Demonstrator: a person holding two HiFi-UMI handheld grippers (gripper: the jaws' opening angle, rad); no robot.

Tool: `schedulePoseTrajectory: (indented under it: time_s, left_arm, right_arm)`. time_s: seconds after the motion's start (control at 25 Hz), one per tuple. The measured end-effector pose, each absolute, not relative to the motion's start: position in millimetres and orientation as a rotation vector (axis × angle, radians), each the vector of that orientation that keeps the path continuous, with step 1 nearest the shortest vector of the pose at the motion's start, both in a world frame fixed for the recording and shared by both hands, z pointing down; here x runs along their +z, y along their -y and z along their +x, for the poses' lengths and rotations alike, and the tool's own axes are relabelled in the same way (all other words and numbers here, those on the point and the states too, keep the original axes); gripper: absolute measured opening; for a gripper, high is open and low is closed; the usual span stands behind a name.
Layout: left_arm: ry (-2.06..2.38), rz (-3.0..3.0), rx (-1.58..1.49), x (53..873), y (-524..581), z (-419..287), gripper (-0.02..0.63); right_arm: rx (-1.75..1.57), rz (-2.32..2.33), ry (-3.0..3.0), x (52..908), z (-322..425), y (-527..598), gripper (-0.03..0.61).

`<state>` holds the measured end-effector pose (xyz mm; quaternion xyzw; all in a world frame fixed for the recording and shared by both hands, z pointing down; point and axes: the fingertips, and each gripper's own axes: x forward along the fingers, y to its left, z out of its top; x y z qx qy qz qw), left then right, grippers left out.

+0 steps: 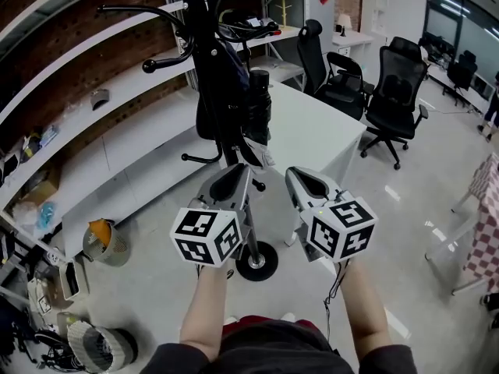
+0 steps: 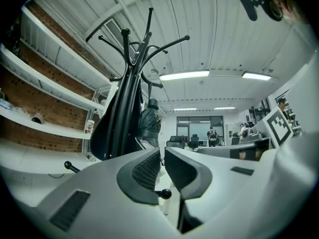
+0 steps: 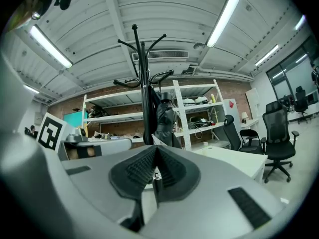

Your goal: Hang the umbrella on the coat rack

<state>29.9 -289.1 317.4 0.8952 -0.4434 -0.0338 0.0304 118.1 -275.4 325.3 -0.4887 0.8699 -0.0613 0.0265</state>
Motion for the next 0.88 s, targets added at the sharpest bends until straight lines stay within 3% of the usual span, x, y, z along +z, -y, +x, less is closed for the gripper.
schedulePoseTrajectory:
  time_s: [0.16, 0.88]
  left_arm:
    - [1.327, 2.785, -0.094, 321.4, 275.4, 24.3, 0.012]
    - [1.228, 2.794, -0.058, 342.7, 247.3, -3.4, 0.012]
  right_arm:
    - [-0.2, -1.508, -2.666, 322.8, 110.9, 264.3, 0.017]
    - [-0.172, -1.576, -2.607, 333.2, 73.2, 229.3, 0.017]
